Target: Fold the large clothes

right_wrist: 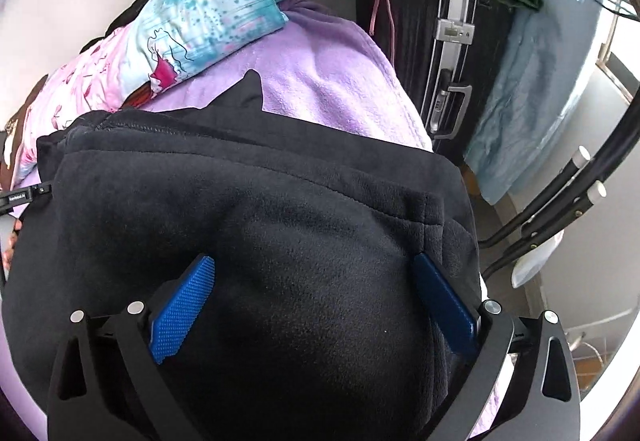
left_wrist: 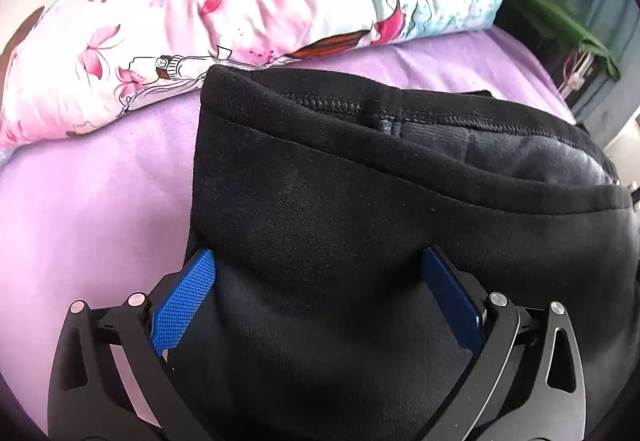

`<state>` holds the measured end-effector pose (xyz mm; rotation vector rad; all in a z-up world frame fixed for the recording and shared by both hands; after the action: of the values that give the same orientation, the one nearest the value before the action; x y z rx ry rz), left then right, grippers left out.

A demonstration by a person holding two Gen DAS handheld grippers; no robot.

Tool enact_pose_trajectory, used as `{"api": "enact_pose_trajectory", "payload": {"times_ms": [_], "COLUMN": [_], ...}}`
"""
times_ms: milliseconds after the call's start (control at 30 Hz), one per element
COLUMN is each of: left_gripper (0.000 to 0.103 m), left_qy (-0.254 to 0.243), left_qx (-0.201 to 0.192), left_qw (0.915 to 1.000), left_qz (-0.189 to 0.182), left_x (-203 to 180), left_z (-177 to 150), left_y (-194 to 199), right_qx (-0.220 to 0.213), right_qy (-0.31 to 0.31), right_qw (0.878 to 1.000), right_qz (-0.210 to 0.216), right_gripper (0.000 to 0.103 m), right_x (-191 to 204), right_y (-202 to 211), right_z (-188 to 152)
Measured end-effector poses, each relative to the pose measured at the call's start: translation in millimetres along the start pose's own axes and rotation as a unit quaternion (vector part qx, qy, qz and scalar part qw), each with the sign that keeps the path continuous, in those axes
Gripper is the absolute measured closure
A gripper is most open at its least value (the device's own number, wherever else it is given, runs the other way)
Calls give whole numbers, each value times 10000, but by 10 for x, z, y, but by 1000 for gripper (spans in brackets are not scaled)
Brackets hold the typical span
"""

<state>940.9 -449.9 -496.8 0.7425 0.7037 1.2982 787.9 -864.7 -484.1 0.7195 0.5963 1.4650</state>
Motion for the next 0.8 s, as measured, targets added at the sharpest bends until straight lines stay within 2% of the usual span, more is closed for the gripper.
{"api": "enact_pose_trajectory", "payload": {"times_ms": [67,167,267,333,500,667,800], "left_gripper": [6,6,6,6,6,6,6], "left_qy": [27,263,484,483,590,975,872], "left_qx": [-22,-149,-311,-393,-413,-239,-236], "left_qw": [10000,9992,9971,9972,9972,9946,9950], "left_qz": [-2,-278,-493,-422,-182,-254,-430], "left_x": [-2,72,226,351,664,934,961], "left_z": [13,2,-120,-288,-791,-1236,-1462], "left_y": [96,384,765,1009,1407,1555,1600], "right_qx": [-4,-109,-620,-748,-703,-577,-494], "right_qy": [30,84,176,182,113,-649,-750], "right_qw": [10000,9999,9975,9965,9970,9951,9947], "right_qz": [-9,96,272,324,304,468,507], "right_gripper": [7,7,6,6,6,6,7], "right_x": [28,107,208,234,237,44,-32], "right_y": [53,326,935,1224,1769,2020,2052], "right_z": [26,101,111,-1,-482,-981,-1267]}}
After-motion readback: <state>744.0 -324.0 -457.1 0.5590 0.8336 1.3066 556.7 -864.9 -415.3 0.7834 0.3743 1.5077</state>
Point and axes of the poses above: each gripper's, at about its wrist camera, not at the fingertips, and y roughly against the way its jaws point, x to its left, z to its top, the point moved 3 cm from there along -y, roughly the way its jaws point, and after that the axes turned 9 degrees about -x, right-handed, at the moved point
